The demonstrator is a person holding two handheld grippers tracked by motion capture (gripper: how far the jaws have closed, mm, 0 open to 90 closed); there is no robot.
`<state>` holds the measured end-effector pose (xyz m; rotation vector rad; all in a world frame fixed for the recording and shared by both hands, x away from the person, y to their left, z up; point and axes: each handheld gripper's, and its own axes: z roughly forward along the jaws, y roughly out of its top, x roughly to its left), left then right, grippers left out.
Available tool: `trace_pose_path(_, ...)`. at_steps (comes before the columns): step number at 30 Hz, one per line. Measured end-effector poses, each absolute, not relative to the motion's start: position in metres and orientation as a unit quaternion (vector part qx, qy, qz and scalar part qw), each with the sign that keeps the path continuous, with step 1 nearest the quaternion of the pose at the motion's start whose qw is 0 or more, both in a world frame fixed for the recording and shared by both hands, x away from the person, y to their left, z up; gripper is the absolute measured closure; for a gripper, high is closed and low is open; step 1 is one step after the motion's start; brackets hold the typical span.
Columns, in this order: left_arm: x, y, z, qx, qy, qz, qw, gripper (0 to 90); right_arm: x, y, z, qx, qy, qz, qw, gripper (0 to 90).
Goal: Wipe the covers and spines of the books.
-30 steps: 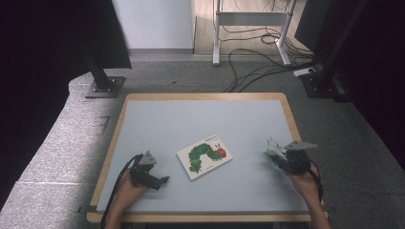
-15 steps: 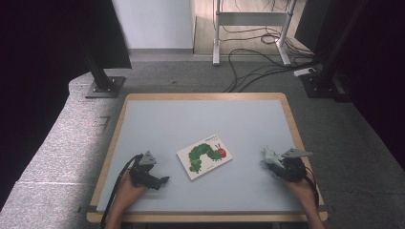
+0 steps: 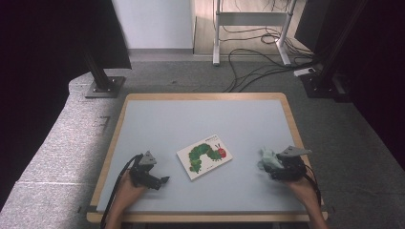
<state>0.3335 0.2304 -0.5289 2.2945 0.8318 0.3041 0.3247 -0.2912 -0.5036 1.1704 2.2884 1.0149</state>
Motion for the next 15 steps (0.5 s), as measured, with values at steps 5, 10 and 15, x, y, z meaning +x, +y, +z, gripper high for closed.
trace_pose_path(5, 0.333, 0.230, -0.529, 0.879, 0.320, 0.119, 0.333, 0.0, 0.326, -0.280, -0.489, 0.406, 0.810, 0.371, 0.202, 15.9)
trace_pose_path(10, 0.331, 0.226, -0.528, 0.879, 0.320, 0.120, 0.332, 0.1, 0.335, -0.264, -0.482, 0.395, 0.811, 0.386, 0.194, 13.0)
trace_pose_path(15, 0.332, 0.211, -0.528, 0.884, 0.305, 0.119, 0.334, 0.1, 0.344, -0.244, -0.483, 0.383, 0.819, 0.387, 0.182, 7.7)
